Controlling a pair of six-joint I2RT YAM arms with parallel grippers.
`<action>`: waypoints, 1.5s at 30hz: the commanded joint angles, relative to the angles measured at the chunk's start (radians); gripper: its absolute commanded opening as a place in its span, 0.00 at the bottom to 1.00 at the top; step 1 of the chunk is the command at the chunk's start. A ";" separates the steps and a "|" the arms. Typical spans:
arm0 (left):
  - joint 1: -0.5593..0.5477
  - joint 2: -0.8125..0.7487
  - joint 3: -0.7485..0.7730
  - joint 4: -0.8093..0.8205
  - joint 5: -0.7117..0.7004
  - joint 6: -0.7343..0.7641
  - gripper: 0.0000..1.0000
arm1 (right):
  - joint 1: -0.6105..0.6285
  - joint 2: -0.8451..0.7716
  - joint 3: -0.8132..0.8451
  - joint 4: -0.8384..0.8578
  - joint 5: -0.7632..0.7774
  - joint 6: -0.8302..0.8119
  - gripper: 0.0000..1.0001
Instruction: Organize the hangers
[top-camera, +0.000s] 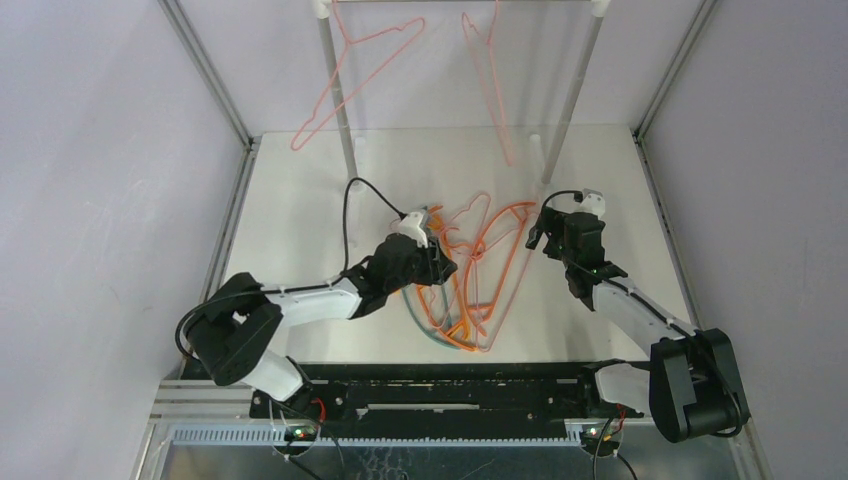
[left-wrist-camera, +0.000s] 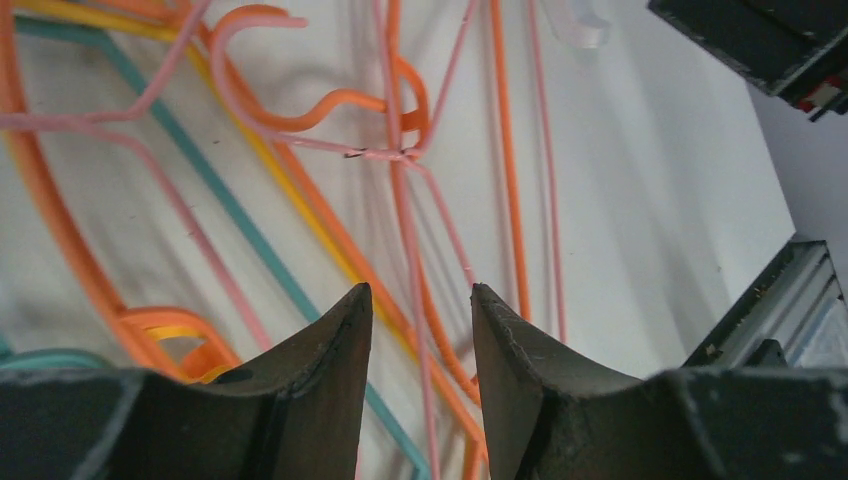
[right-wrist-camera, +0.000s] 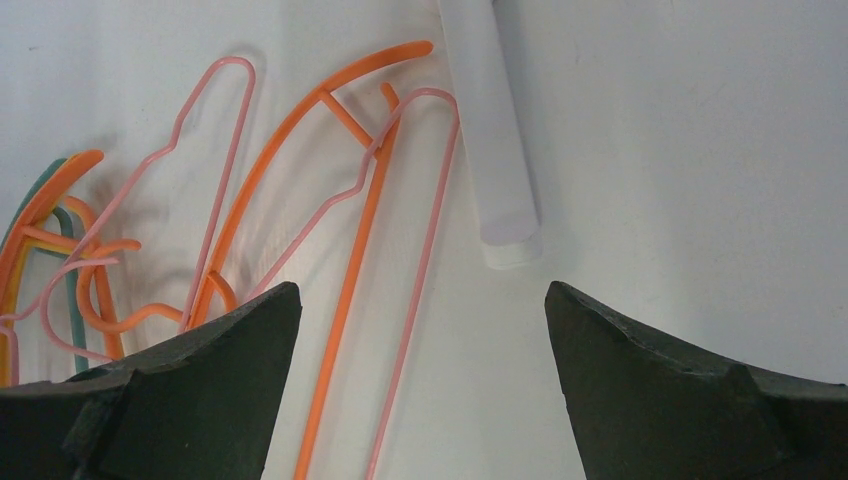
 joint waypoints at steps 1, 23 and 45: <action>-0.032 0.009 0.072 -0.022 -0.007 0.016 0.45 | 0.005 -0.002 0.049 0.014 0.018 -0.009 1.00; -0.159 0.249 0.280 -0.153 0.018 0.003 0.45 | -0.014 -0.006 0.052 0.006 0.012 -0.002 1.00; -0.172 0.333 0.360 -0.248 -0.017 0.001 0.45 | -0.026 -0.015 0.051 -0.003 -0.001 0.003 1.00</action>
